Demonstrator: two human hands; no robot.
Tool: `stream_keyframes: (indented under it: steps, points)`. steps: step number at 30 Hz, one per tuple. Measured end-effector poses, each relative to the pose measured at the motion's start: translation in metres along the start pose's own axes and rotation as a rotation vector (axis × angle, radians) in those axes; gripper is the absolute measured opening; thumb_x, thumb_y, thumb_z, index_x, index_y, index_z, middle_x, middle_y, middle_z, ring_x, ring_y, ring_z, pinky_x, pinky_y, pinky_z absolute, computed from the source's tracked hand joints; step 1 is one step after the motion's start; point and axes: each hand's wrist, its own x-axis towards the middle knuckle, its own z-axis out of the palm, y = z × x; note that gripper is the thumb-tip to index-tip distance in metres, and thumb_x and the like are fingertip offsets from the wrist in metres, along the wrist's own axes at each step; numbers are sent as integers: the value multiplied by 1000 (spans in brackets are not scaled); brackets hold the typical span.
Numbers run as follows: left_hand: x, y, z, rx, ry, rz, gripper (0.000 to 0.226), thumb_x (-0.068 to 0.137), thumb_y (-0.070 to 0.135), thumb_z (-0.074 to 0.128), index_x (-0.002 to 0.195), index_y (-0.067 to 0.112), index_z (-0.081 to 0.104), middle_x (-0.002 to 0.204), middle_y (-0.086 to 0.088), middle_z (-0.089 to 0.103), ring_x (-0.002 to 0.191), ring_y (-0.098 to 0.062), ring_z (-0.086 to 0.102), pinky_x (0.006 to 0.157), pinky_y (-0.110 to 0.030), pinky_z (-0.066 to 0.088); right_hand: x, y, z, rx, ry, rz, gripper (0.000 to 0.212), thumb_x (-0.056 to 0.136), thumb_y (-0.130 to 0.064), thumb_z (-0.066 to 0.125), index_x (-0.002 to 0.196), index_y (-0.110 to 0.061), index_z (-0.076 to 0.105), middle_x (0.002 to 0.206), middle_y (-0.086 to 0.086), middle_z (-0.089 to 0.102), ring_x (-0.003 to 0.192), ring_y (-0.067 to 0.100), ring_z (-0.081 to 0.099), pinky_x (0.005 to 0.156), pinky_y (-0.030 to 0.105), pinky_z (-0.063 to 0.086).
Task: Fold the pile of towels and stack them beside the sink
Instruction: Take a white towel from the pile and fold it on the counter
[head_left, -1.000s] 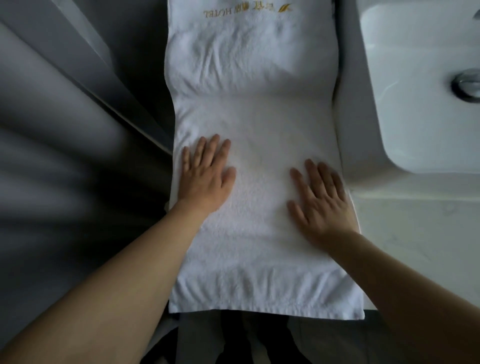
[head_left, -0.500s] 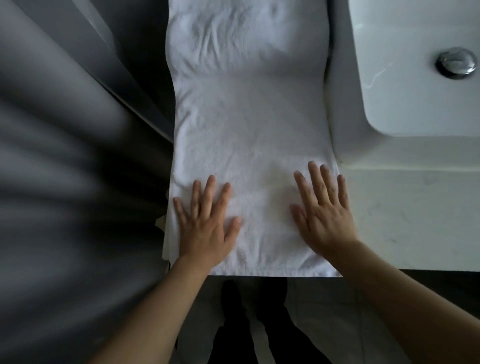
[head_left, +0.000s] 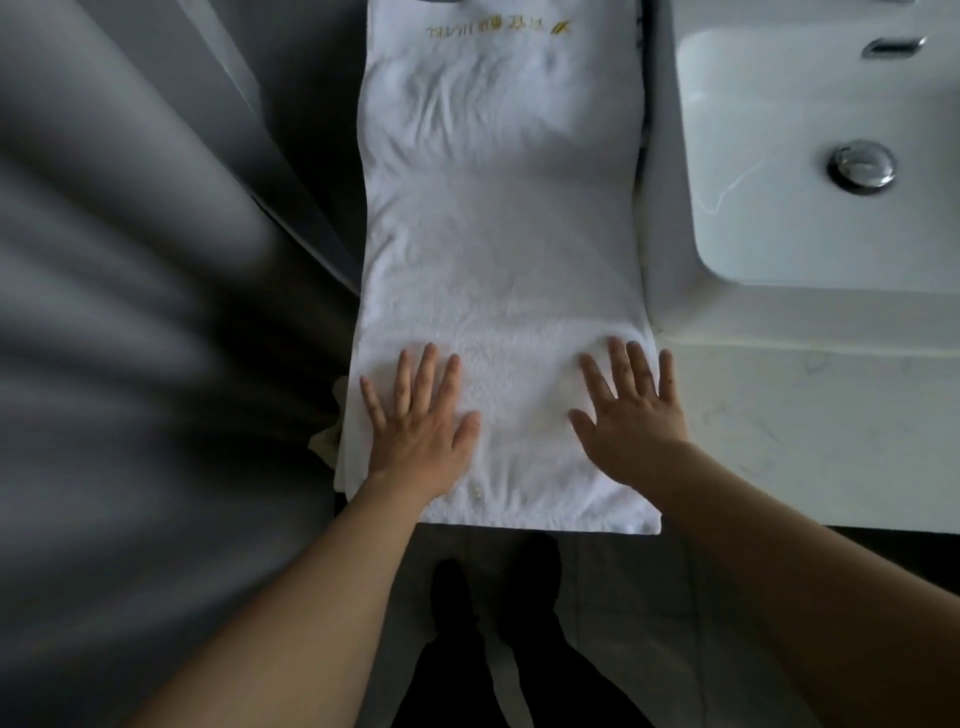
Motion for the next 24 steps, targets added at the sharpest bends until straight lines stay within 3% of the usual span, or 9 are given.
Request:
stream_keyframes:
  steps: [3,7,11,15,18,21,24]
  points:
    - [9,17,-5,22,102,65,70,93,59,0,154,32,-20,161,4,-32,145,-19,-35,115,-62,-18,2,-17,-5,102,181,-101,64,98,-54,2,154,-26,-9,160,6,-20,146,24,-21,118,45,-15]
    - [14,7,9,12,107,88,68,94,59,6,156,35,-11,165,6,-18,150,-20,-24,117,-60,-13,0,-10,26,161,168,-70,62,96,-62,5,150,-39,-17,160,-1,-21,147,19,-20,120,41,-12]
    - [0,-47,16,-38,188,-102,67,97,57,8,158,32,-5,166,4,-11,153,-20,-11,122,-55,-4,-9,23,40,141,179,39,69,91,-66,3,152,-38,-11,161,-3,-16,148,17,-17,121,40,-8]
    - [-11,-58,6,-45,112,-283,68,98,55,5,157,25,-10,167,-2,-11,152,-22,-14,121,-54,-10,-17,23,31,83,124,179,73,87,-65,-15,149,-28,-24,157,1,-31,140,16,-33,115,44,-22]
    - [-18,-16,8,-44,150,-76,67,98,55,7,156,28,-14,162,4,-25,149,-19,-25,118,-49,-21,-32,-9,30,149,142,-36,63,92,-63,-9,146,-35,-25,155,-5,-33,142,18,-32,116,43,-21]
    - [-36,-10,20,5,87,152,63,98,55,4,155,34,-11,165,6,-15,151,-18,-21,121,-48,-15,-46,-4,44,162,75,-101,62,91,-65,-5,145,-44,-27,154,-8,-34,142,15,-32,118,42,-17]
    - [-53,-54,25,-56,106,-33,62,99,54,3,157,34,0,167,4,-5,153,-21,-7,123,-50,-6,-53,27,50,143,35,87,62,90,-64,-3,143,-43,-31,153,-8,-37,142,17,-32,117,45,-18]
